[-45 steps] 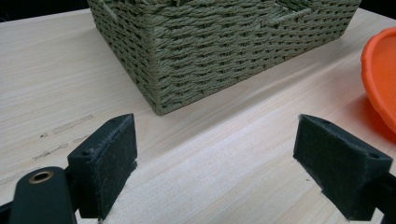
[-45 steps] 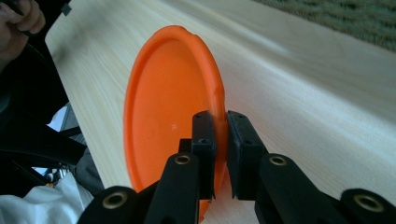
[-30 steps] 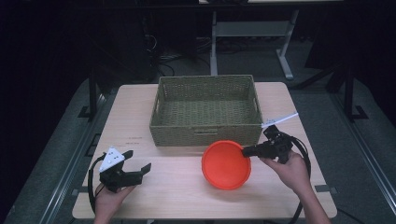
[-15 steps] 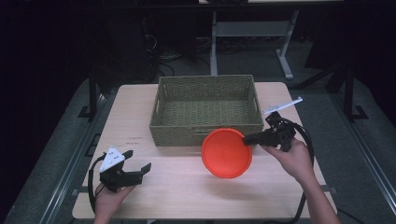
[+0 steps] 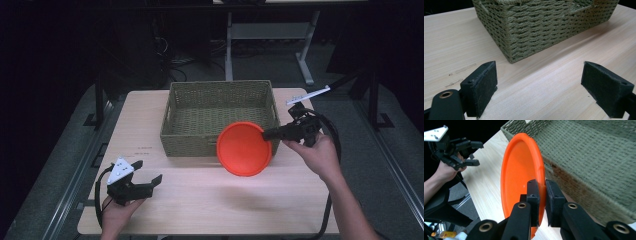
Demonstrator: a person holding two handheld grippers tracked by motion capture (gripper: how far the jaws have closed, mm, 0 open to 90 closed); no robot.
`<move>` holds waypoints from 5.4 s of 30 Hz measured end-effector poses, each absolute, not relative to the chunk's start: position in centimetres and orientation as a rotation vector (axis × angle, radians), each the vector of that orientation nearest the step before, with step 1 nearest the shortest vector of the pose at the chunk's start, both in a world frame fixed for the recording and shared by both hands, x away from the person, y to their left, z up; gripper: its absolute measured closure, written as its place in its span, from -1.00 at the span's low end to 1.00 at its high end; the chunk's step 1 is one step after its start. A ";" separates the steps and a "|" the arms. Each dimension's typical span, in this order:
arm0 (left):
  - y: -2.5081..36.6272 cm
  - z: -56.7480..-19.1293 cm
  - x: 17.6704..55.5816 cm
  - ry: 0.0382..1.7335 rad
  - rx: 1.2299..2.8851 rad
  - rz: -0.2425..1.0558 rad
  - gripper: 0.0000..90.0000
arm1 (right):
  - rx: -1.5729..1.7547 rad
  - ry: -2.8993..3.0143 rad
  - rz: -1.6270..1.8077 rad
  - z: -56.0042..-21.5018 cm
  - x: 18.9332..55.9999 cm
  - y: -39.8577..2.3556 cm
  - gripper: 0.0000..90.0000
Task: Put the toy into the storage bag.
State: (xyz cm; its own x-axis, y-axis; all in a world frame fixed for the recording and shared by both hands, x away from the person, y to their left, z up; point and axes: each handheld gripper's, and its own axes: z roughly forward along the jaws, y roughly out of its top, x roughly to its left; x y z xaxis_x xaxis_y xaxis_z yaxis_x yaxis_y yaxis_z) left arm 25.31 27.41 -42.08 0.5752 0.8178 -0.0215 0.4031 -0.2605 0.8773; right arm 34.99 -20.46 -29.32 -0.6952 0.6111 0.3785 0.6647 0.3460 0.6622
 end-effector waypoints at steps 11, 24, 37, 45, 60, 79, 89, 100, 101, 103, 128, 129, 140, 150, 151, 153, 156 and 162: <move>27.4 -42.0 25.4 0.977 1.884 0.568 -0.71 | -1.227 -2.542 -1.319 -27.1 36.8 -20.6 0.82; 27.4 -42.0 25.3 0.982 1.881 0.568 -0.71 | -1.262 -2.550 -1.318 -25.7 39.6 -20.0 0.83; 27.2 -42.0 25.4 0.972 1.888 0.570 -0.71 | -1.293 -2.534 -1.321 -25.4 42.4 -19.2 0.82; 27.2 -42.0 25.4 0.969 1.886 0.570 -0.71 | -1.334 -2.537 -1.311 -25.3 44.0 -19.2 0.83; 27.0 -42.0 25.4 0.965 1.892 0.562 -0.71 | -1.437 -2.495 -1.311 -26.4 46.6 -19.4 0.82; 26.9 -42.0 25.4 0.954 1.894 0.572 -0.71 | -1.570 -2.484 -1.226 -30.8 49.3 -18.4 0.82; 27.1 -41.9 25.4 0.959 1.887 0.570 -0.71 | -1.596 -2.429 -1.151 -34.3 50.2 -17.7 0.82; 27.0 -42.0 25.4 0.959 1.888 0.570 -0.71 | -1.658 -2.461 -1.036 -36.1 50.6 -17.4 0.82; 27.0 -42.0 25.4 0.961 1.888 0.569 -0.71 | -1.672 -2.480 -1.009 -36.1 50.6 -17.3 0.82; 27.0 -42.0 25.4 0.959 1.889 0.570 -0.71 | -1.691 -2.504 -0.970 -36.3 50.6 -17.3 0.82; 27.2 -41.9 25.3 0.966 1.881 0.573 -0.71 | -1.700 -2.734 -0.673 -37.1 50.7 -16.3 0.77; 27.2 -41.9 25.3 0.967 1.880 0.572 -0.71 | -1.701 -2.733 -0.671 -37.1 50.7 -16.3 0.77; 27.0 -41.9 25.3 0.969 1.880 0.573 -0.71 | -1.712 -2.762 -0.647 -36.8 50.5 -16.4 0.69; 26.9 -41.9 25.4 0.967 1.882 0.576 -0.71 | -1.680 -2.699 -0.742 -36.2 50.2 -16.9 0.57; 26.8 -41.9 25.4 0.967 1.883 0.579 -0.71 | -1.676 -2.692 -0.758 -36.1 50.1 -16.9 0.55; 26.8 -41.9 25.4 0.968 1.883 0.574 -0.71 | -1.667 -2.661 -0.787 -35.9 50.0 -17.1 0.51; 26.8 -41.9 25.5 0.967 1.886 0.576 -0.71 | -1.666 -2.652 -0.810 -35.8 50.0 -17.1 0.41; 27.0 -41.9 25.4 0.967 1.880 0.585 -0.71 | -1.651 -2.634 -0.862 -35.6 49.8 -17.2 0.20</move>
State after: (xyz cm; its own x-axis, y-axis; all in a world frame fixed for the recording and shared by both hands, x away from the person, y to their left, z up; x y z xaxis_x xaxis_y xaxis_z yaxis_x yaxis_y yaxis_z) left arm 25.39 27.03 -41.87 0.5799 0.8147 0.0036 0.3816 -0.2755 0.8823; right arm 49.79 -17.23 -35.64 -0.4736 0.8567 0.2043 0.8119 0.3347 0.4784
